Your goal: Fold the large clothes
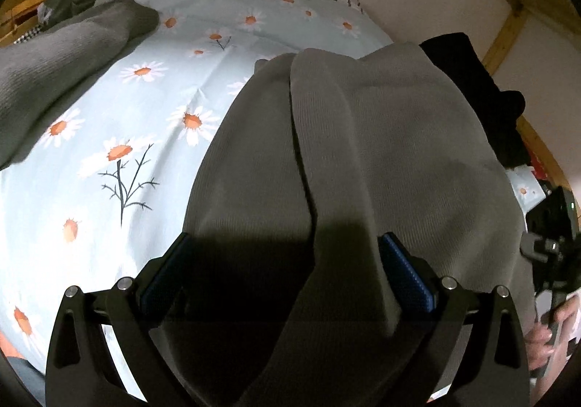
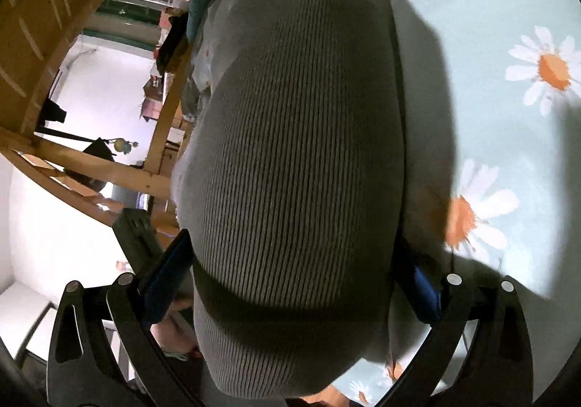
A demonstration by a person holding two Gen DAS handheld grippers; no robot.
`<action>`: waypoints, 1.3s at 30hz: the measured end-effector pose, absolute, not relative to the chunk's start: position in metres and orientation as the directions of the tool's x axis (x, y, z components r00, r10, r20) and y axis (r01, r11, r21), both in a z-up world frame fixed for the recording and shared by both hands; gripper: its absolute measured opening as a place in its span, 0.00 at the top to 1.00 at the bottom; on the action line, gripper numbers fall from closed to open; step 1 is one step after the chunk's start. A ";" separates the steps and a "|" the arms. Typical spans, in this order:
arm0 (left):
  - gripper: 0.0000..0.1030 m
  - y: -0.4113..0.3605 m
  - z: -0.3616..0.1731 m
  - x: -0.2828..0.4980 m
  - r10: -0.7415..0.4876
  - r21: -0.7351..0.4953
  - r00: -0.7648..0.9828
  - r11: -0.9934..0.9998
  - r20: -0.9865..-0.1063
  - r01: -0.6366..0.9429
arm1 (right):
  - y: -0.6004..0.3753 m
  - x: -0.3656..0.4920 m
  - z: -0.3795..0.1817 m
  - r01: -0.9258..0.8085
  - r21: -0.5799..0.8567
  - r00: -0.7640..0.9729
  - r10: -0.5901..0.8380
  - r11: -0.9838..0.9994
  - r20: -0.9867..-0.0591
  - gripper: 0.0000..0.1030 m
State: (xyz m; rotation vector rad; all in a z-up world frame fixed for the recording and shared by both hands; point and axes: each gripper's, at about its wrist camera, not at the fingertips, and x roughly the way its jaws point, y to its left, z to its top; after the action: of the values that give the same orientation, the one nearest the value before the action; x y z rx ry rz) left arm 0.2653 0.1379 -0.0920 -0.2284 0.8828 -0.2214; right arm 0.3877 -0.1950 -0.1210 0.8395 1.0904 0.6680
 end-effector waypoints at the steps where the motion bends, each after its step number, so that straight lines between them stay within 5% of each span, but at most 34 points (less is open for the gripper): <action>1: 0.05 0.138 -0.093 0.265 -0.284 -0.288 0.616 0.953 -0.735 0.096 | -0.193 0.391 -0.122 -0.063 0.849 0.323 0.816 0.524 -0.479 0.02; 7: 0.05 0.149 -0.090 0.251 -0.304 -0.361 0.627 0.932 -0.717 0.039 | -0.185 0.389 -0.124 -0.067 0.864 0.343 0.824 0.500 -0.451 0.06; 13: 0.05 0.177 -0.076 0.177 -0.325 -0.570 0.751 0.818 -0.575 -0.082 | -0.193 0.378 -0.127 -0.055 0.882 0.370 0.830 0.468 -0.417 0.16; 18: 0.05 0.186 -0.121 0.132 -0.519 -0.851 0.738 0.505 -0.432 -0.143 | -0.190 0.372 -0.126 -0.041 0.891 0.368 0.836 0.452 -0.407 0.16; 21: 0.05 0.185 -0.156 0.136 -0.559 -0.918 0.738 0.329 -0.378 -0.221 | -0.188 0.365 -0.127 -0.035 0.897 0.358 0.843 0.441 -0.401 0.16; 27: 0.05 0.181 -0.179 0.159 -0.633 -0.976 0.742 0.145 -0.219 -0.165 | -0.180 0.349 -0.128 -0.034 0.905 0.316 0.864 0.423 -0.392 0.16; 34: 0.06 0.165 -0.171 0.186 -0.759 -0.963 0.594 0.234 -0.266 -0.131 | -0.177 0.333 -0.131 -0.031 0.911 0.319 0.868 0.412 -0.382 0.13; 35: 0.10 0.164 -0.175 0.189 -0.775 -0.968 0.580 0.214 -0.251 -0.133 | -0.178 0.333 -0.134 -0.026 0.918 0.332 0.870 0.395 -0.365 0.07; 36: 0.34 0.161 -0.180 0.193 -0.788 -0.966 0.559 0.212 -0.258 -0.147 | -0.178 0.333 -0.136 -0.022 0.925 0.341 0.872 0.380 -0.350 0.03; 39: 0.46 0.158 -0.183 0.195 -0.787 -0.962 0.554 0.235 -0.272 -0.139 | -0.170 0.335 -0.136 -0.004 0.913 0.374 0.848 0.407 -0.377 0.02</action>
State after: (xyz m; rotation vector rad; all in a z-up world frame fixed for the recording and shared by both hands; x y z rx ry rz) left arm 0.1952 0.1584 -0.1834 -1.2831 0.9153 -0.5422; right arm 0.3349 -0.1698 -0.1362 1.0048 1.0453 0.6822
